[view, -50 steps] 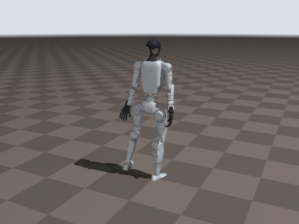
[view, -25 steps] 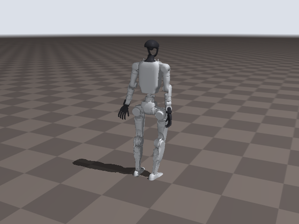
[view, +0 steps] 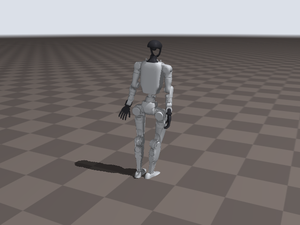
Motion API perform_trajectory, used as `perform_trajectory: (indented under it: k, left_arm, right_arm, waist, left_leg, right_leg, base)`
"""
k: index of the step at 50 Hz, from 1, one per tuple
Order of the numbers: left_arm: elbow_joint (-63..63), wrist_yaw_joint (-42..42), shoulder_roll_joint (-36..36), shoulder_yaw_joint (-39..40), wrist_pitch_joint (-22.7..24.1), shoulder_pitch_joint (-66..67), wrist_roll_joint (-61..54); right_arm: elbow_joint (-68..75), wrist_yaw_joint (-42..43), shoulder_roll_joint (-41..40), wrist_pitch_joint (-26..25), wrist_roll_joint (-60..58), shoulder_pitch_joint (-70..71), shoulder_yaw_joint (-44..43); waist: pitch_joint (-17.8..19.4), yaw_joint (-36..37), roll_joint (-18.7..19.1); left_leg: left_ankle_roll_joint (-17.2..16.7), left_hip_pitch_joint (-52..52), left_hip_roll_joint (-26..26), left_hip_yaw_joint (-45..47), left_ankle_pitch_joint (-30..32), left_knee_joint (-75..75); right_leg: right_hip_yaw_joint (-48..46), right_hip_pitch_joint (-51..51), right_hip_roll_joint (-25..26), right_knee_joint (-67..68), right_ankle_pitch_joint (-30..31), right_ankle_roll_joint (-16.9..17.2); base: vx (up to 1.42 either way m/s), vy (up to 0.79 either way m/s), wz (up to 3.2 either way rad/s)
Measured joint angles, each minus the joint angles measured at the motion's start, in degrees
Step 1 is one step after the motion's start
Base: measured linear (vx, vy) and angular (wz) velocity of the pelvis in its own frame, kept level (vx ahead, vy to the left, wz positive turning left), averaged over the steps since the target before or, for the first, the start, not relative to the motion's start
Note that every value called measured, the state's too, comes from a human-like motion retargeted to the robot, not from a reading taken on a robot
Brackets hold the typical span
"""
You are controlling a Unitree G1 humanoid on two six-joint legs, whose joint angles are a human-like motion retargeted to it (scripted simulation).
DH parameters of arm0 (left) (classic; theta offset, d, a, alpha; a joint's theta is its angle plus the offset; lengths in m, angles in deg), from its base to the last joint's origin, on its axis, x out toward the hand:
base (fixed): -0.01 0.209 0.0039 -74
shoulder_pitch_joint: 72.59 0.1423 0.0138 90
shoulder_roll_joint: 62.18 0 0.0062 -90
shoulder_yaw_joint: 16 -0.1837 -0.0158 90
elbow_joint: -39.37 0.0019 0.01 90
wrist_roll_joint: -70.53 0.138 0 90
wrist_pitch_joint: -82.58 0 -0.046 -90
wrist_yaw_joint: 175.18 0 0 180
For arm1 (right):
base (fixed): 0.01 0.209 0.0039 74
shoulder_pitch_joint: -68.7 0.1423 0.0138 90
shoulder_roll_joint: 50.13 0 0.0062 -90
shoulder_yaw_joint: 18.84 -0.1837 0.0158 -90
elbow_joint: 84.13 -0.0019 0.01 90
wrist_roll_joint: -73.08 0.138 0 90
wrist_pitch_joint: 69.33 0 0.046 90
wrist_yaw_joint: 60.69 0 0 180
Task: Upper body actions
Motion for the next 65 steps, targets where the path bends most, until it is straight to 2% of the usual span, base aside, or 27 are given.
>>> perform_trajectory:
  k: [4, 7, 10, 12, 16, 21, 27, 28, 29, 33, 35, 38, 40, 43, 45, 51, 55, 56, 57, 58, 59, 60, 62, 63, 65]
  left_arm:
    - [-1.2, 0.9, -0.4, -1.3, 0.9, -1.7, -1.6]
    - [-2.8, -0.4, -0.7, -1.3, 1.8, -2.0, -2.5]
    - [-3.5, -2.0, -0.9, -0.5, 2.0, -1.9, -1.5]
    - [-3.2, -2.9, -0.6, -0.1, 1.7, -1.7, -1.1]
    - [-1.7, -4.9, 0.4, 1.4, -0.1, -1.6, 0.1]
    - [0.4, -7.7, 0.6, 4.5, -2.4, -1.6, -1.3]
    - [0.3, -6.7, 0.2, 5.8, -1.6, -1.8, -5.2]
    - [0.1, -6.3, 0.1, 5.6, -1.4, -1.9, -5.2]
    - [-0.1, -6.2, 0.0, 5.2, -1.3, -2.0, -5.1]
    - [-0.7, -6.1, -1.0, 3.1, -0.7, -1.6, -3.4]
    - [-0.7, -5.3, -1.4, 2.0, -0.3, -1.8, -2.1]
    - [-0.6, -3.6, -0.9, -0.5, 0.5, -2.2, -0.9]
    - [-0.4, -2.9, -0.5, -2.3, 0.5, -2.6, -0.4]
    - [-0.1, -2.5, -0.5, -3.0, 0.2, -2.8, 0.2]
    - [0.3, -1.9, -0.3, -3.0, 0.2, -3.1, 0.1]
    - [0.8, -0.9, 0.6, -1.6, -0.1, -4.0, -0.4]
    - [0.2, -0.9, 0.6, -0.6, 0.3, -2.7, -1.8]
    - [0.3, -1.0, 0.6, -0.5, 0.3, -2.4, -2.2]
    - [0.4, -1.1, 0.5, -0.3, 0.3, -2.2, -2.5]
    - [0.6, -1.2, 0.4, 0.2, 0.2, -2.2, -2.4]
    - [0.7, -1.4, 0.2, 0.4, -0.1, -2.1, -2.2]
    - [0.7, -1.5, -0.1, 0.4, -0.4, -1.9, -1.9]
    - [1.0, -1.8, -1.0, -0.2, -0.5, -1.8, -2.1]
    - [1.1, -1.8, -1.3, -0.6, -0.4, -1.8, -2.5]
    - [1.1, -1.7, -1.8, -0.8, 0.1, -1.7, -3.0]
  right_arm:
    - [-0.7, 1.1, 1.5, 0.3, 0.7, 0.3, 0.3]
    - [0.3, -0.3, 2.5, -0.7, 0.6, 1.2, 0.5]
    - [0.6, -1.7, 2.7, -3.9, -0.5, 2.2, -0.6]
    - [0.5, -1.6, 2.3, -4.1, -0.2, 2.2, -1.1]
    - [-0.9, -1.9, 1.2, -1.4, 1.7, 0.9, -1.4]
    - [-0.9, -2.0, 0.5, -1.6, 1.3, 0.2, -2.1]
    - [0.6, -2.7, 1.1, -2.9, 1.1, -0.4, -2.6]
    - [0.6, -2.8, 1.2, -3.1, 1.1, -0.6, -2.7]
    - [0.6, -2.7, 1.5, -3.2, 1.1, -0.8, -2.9]
    - [0.6, -2.2, 2.4, -3.2, 0.9, -1.9, -3.4]
    - [0.6, -1.7, 2.6, -3.7, 1.4, -2.0, -3.5]
    - [0.6, -1.3, 2.1, -2.7, 3.7, -2.0, -4.0]
    - [0.6, -1.8, 2.0, -0.8, 5.1, -2.2, -3.9]
    - [0.6, -2.0, 1.4, -0.8, 5.2, -1.4, -2.2]
    - [0.6, -0.9, 0.9, -1.3, 3.7, -0.4, -1.6]
    - [-1.3, 0.4, -0.8, 0.6, 0.0, 0.1, 0.5]
    - [-0.2, 0.1, -1.4, 0.4, -0.1, 0.0, 0.4]
    - [0.2, -0.2, -1.4, 0.2, 0.0, -0.1, 0.2]
    - [0.5, -0.5, -1.4, 0.1, 0.1, -0.2, 0.0]
    - [0.6, -0.8, -1.4, -0.2, 0.4, -0.4, -0.1]
    - [0.6, -1.1, -1.2, -0.6, 0.7, -0.7, -0.4]
    - [0.6, -1.4, -1.0, -1.0, 1.0, -1.0, -0.9]
    - [0.6, -1.6, -0.3, -1.9, 1.5, -1.5, -2.4]
    - [0.6, -1.5, 0.0, -2.1, 1.8, -1.8, -2.8]
    - [0.6, -1.3, 0.6, -2.3, 2.7, -1.8, -2.8]
  waist:
    - [0.7, 0.3, 0.2]
    - [1.3, 0.3, 0.3]
    - [1.2, -0.4, -0.4]
    - [0.9, -0.9, -0.9]
    - [0.1, -0.3, -2.8]
    - [-0.8, 0.0, -3.8]
    - [-0.4, 0.1, -1.8]
    - [-0.3, 0.1, -1.1]
    - [-0.3, 0.2, -0.7]
    - [-1.2, -0.5, 0.5]
    - [-1.8, -1.9, 0.9]
    - [-1.9, -0.3, 0.8]
    - [-2.1, 1.4, 0.9]
    - [-2.1, 1.7, 2.6]
    - [-1.5, 0.8, 3.8]
    - [-0.4, -1.1, 2.5]
    - [-0.4, -2.4, 0.0]
    - [-0.4, -2.8, 0.3]
    - [-0.5, -2.7, 0.2]
    - [-0.9, -1.5, -0.4]
    - [-1.0, -1.0, -0.8]
    - [-0.8, -1.0, -1.1]
    - [-0.5, -1.4, -0.8]
    - [-0.5, -1.2, -0.5]
    - [-0.9, 0.3, -0.2]
  left_leg:
    - [-2.4, -4.4, -0.8, -1.4, -0.7, 6.6]
    - [-6.6, -6.8, -0.1, 0.6, -2.1, 10.7]
    - [-4.5, -8.0, 3.0, 7.2, -3.4, 12.4]
    - [-3.5, -8.5, 4.9, 9.1, -3.1, 12.4]
    - [-2.6, -10.2, 8.4, 9.1, -2.2, 12.1]
    - [-2.8, -11.1, 11.6, 5.2, -0.2, 10.2]
    - [-7.9, -8.1, 12.5, -4.2, 8.9, 4.5]
    - [-10.1, -7.3, 13.0, -3.7, 7.6, 3.6]
    - [-10.2, -6.6, 12.7, -3.2, 6.3, 3.0]
    - [-5.6, -4.3, 10.4, -1.9, 3.4, -0.2]
    - [-4.9, -3.7, 8.7, -2.6, 2.7, -0.9]
    - [-3.8, -3.3, 7.4, -0.4, 2.0, -1.3]
    - [-2.6, -3.0, 6.9, 1.4, 1.2, -1.6]
    - [-1.5, -2.4, 7.6, 2.2, 0.5, -2.1]
    - [-1.0, -2.0, 8.0, 2.1, 0.4, -2.3]
    - [0.7, -0.9, 5.8, 2.4, 0.0, -2.4]
    - [1.5, 0.3, 2.7, 2.3, -0.4, -2.7]
    - [1.4, 0.7, 2.9, 1.8, -0.5, -2.7]
    - [1.4, 0.9, 2.9, 2.1, -0.6, -2.8]
    - [1.4, 0.8, 2.5, 3.6, -0.8, -2.7]
    - [1.5, 1.0, 2.1, 4.0, -0.9, -2.7]
    - [1.7, 1.3, 1.6, 3.7, -0.9, -2.7]
    - [2.0, 1.7, 1.0, 2.5, -0.8, -2.7]
    - [2.1, 1.8, 1.1, 2.5, -0.8, -2.7]
    - [2.2, 1.5, 1.4, 4.1, -1.1, -2.8]
  right_leg:
    - [-1.5, -0.5, -1.9, -1.3, 0.2, 0.2]
    - [-2.4, -0.5, -2.9, -1.8, 0.6, 0.3]
    - [-3.3, -0.1, -4.7, -2.3, 0.9, 1.0]
    - [-4.0, 0.3, -5.5, -2.7, 1.0, 1.4]
    - [-2.8, 0.7, -7.2, -2.8, 0.8, 1.7]
    - [-2.1, 1.4, -8.7, -2.6, 0.4, 2.8]
    - [-2.4, 3.1, -8.3, -2.0, -0.8, 4.3]
    - [-2.7, 3.4, -8.0, -1.8, -1.1, 4.5]
    - [-2.7, 3.6, -8.2, -1.7, -1.3, 4.9]
    - [-3.7, 4.5, -9.7, -1.3, -1.9, 6.9]
    - [-5.1, 4.6, -10.9, -0.8, -2.1, 7.6]
    - [-3.0, 2.7, -12.7, 1.6, -1.0, 7.8]
    - [-0.8, 1.0, -13.0, 3.5, 0.1, 6.4]
    - [0.4, -1.6, -11.1, 8.0, -0.6, 0.1]
    - [-3.1, -2.2, -10.4, 10.4, -2.0, -2.5]
    - [2.3, -5.1, -3.2, 15.8, -6.7, 0.8]
    - [1.1, -3.5, 0.1, 9.9, -3.4, 3.3]
    - [0.5, -2.9, 1.3, 7.7, -1.7, -2.5]
    - [-2.5, -1.6, 1.3, 5.5, -1.0, -5.6]
    - [-10.3, 1.2, -0.9, 2.9, -2.3, -3.4]
    - [-10.5, 2.1, -1.4, 2.0, -3.1, -1.7]
    - [-7.0, 2.1, -1.2, 1.8, -3.7, -0.1]
    - [6.3, -0.4, 2.0, 3.8, -3.1, 0.3]
    - [5.3, -0.5, 1.1, 3.8, -2.7, 1.6]
    - [-10.1, 1.5, -3.7, 2.6, -2.2, 3.4]
  base:
    - [-0.11, 0.08, 0.55]
    - [-0.07, 0.1, 0.44]
    - [-0.02, 0.15, 0.36]
    - [0.04, 0.1, 0.21]
    - [0.07, 0.11, -0.03]
    - [0.07, 0.21, -0.01]
    - [0.09, 0.33, 0.06]
    - [0.12, 0.43, 0.12]
    - [0.13, 0.5, 0.1]
    - [0.14, 0.47, 0.23]
    - [0.07, 0.54, 0.46]
    - [0.04, 0.5, -0.37]
    - [0.07, 0.44, -0.7]
    - [0.02, 0.34, -0.34]
    - [-0.02, 0.3, -0.04]
    - [0.04, 0.17, 0.02]
    - [0.06, 0.06, 0.17]
    - [0.06, 0.05, 0.17]
    - [0.06, 0.04, -0.37]
    - [0.06, 0.03, -0.54]
    - [0.07, 0.04, -0.38]
    - [0.08, 0.07, 0.27]
    - [0.08, 0.09, 0.44]
    - [0.05, 0.09, -0.04]
    - [0.03, 0.07, -0.57]
